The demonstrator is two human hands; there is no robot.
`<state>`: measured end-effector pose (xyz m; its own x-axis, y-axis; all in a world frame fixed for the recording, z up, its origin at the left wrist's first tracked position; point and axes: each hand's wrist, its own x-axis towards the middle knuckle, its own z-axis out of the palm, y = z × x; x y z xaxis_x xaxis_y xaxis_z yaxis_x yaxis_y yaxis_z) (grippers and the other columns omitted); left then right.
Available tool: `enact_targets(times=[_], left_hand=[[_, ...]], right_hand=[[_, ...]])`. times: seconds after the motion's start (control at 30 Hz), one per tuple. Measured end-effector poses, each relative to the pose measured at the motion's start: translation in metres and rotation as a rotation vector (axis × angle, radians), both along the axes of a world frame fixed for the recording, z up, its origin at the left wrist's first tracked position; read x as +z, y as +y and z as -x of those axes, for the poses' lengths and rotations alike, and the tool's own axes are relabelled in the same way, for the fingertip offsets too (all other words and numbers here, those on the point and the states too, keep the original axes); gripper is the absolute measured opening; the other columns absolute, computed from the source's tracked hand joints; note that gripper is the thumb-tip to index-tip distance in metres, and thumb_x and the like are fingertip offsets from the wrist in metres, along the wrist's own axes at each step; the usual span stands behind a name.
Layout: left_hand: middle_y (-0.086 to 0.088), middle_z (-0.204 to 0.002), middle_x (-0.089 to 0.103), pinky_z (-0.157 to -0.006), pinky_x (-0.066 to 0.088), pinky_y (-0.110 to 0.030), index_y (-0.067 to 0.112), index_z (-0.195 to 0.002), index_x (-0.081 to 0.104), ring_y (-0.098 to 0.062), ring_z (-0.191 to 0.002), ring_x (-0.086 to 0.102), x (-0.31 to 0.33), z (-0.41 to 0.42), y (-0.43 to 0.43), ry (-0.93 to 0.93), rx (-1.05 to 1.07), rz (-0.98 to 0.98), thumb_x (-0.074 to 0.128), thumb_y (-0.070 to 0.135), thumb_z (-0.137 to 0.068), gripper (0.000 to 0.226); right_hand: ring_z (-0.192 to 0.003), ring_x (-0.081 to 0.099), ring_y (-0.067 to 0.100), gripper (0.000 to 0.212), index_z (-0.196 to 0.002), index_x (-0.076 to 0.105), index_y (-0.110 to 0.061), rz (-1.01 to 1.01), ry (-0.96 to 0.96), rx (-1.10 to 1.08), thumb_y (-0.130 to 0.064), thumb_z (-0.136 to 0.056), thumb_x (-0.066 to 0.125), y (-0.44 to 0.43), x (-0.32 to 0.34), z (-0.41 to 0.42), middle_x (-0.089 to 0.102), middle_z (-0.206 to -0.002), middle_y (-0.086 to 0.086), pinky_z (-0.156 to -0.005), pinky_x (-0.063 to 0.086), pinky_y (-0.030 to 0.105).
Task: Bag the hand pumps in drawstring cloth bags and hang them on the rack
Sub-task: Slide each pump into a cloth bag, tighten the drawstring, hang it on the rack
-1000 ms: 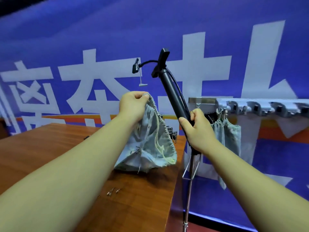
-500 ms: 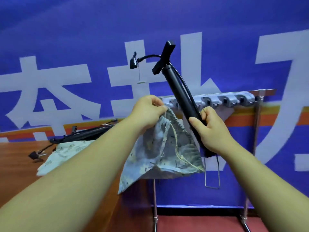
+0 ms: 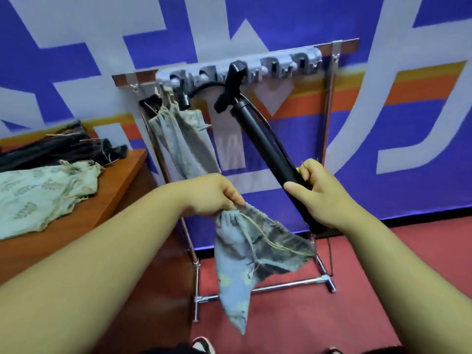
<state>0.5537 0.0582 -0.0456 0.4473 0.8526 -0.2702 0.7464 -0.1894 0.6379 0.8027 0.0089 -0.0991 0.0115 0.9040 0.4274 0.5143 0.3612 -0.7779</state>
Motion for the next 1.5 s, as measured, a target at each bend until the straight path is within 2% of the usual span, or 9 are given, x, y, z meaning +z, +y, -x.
enact_targets(times=[0.23, 0.53, 0.67, 0.83, 0.97, 1.13, 1.27, 1.37, 1.5], left_hand=[[0.011, -0.049, 0.065, -0.039, 0.040, -0.013, 0.009, -0.122, 0.069, 0.003, -0.037, 0.052, -0.080, 0.010, 0.022, -0.222, 0.314, 0.107, 0.057, -0.008, -0.098, 0.032], [0.002, -0.071, 0.076, -0.054, 0.050, -0.014, 0.012, -0.097, 0.076, -0.007, -0.064, 0.070, -0.214, 0.006, 0.025, -0.367, 0.574, 0.297, 0.053, -0.013, -0.093, 0.035], [0.012, -0.055, 0.065, -0.041, 0.038, -0.009, 0.011, -0.117, 0.072, 0.003, -0.038, 0.052, -0.254, 0.009, 0.021, -0.348, 0.611, 0.272, 0.049, -0.012, -0.097, 0.039], [-0.005, -0.108, 0.065, -0.074, 0.054, -0.020, 0.006, -0.131, 0.067, -0.004, -0.076, 0.066, -0.283, 0.023, 0.018, -0.296, 0.576, 0.181, 0.059, -0.009, -0.095, 0.040], [-0.004, -0.069, 0.060, -0.041, 0.035, -0.014, 0.014, -0.115, 0.074, -0.002, -0.040, 0.041, -0.291, 0.029, 0.031, -0.226, 0.541, 0.263, 0.059, -0.009, -0.094, 0.034], [0.010, -0.044, 0.052, -0.041, 0.033, -0.016, 0.009, -0.115, 0.075, -0.004, -0.039, 0.035, -0.303, 0.041, 0.040, -0.092, 0.506, 0.318, 0.055, -0.007, -0.096, 0.032], [-0.018, -0.114, 0.072, -0.075, 0.053, -0.022, 0.006, -0.133, 0.065, -0.018, -0.093, 0.072, -0.301, 0.047, 0.044, -0.136, 0.567, 0.278, 0.055, -0.008, -0.097, 0.040], [-0.014, -0.101, 0.071, -0.052, 0.045, -0.014, 0.008, -0.138, 0.062, -0.003, -0.050, 0.057, -0.310, 0.057, 0.051, -0.240, 0.668, 0.250, 0.061, -0.006, -0.096, 0.045], [-0.018, -0.109, 0.073, -0.087, 0.056, -0.035, 0.012, -0.136, 0.064, -0.020, -0.078, 0.063, -0.322, 0.072, 0.063, -0.314, 0.770, 0.205, 0.071, -0.002, -0.088, 0.051]], right_hand=[[-0.062, 0.031, 0.017, 0.041, -0.080, 0.028, -0.024, 0.169, 0.086, 0.052, -0.030, -0.080, 0.069, 0.018, -0.078, -0.002, 0.036, -0.070, -0.005, -0.061, 0.035, 0.038], [-0.059, 0.029, 0.017, 0.044, -0.083, 0.029, -0.022, 0.302, 0.031, 0.032, -0.022, -0.081, 0.074, 0.024, -0.163, -0.012, 0.034, -0.066, -0.001, -0.057, 0.031, 0.037], [-0.053, 0.029, 0.014, 0.046, -0.083, 0.028, -0.022, 0.449, 0.014, 0.055, -0.013, -0.082, 0.073, 0.029, -0.181, -0.021, 0.036, -0.070, 0.007, -0.050, 0.032, 0.032], [-0.048, 0.035, 0.014, 0.042, -0.086, 0.028, -0.018, 0.613, -0.003, 0.080, -0.008, -0.073, 0.067, 0.038, -0.197, -0.023, 0.059, -0.094, 0.030, -0.042, 0.035, 0.027], [-0.051, 0.039, 0.014, 0.045, -0.084, 0.030, -0.016, 0.577, -0.008, 0.034, -0.014, -0.076, 0.075, 0.042, -0.209, -0.013, 0.045, -0.068, 0.005, -0.053, 0.036, 0.032], [-0.054, 0.056, 0.015, 0.050, -0.083, 0.030, -0.020, 0.502, 0.001, 0.052, -0.024, -0.082, 0.080, 0.048, -0.219, 0.005, 0.050, -0.070, 0.000, -0.054, 0.043, 0.028], [-0.059, 0.036, 0.018, 0.048, -0.080, 0.029, -0.024, 0.533, -0.094, 0.017, -0.022, -0.073, 0.076, 0.053, -0.226, 0.007, 0.046, -0.069, 0.005, -0.057, 0.035, 0.037], [-0.058, 0.037, 0.019, 0.045, -0.079, 0.028, -0.028, 0.548, -0.081, 0.013, -0.017, -0.067, 0.070, 0.055, -0.226, 0.009, 0.049, -0.070, 0.011, -0.056, 0.036, 0.040], [-0.060, 0.037, 0.019, 0.046, -0.079, 0.027, -0.028, 0.515, -0.044, 0.087, -0.018, -0.067, 0.070, 0.058, -0.225, 0.008, 0.048, -0.083, 0.018, -0.058, 0.036, 0.039]])
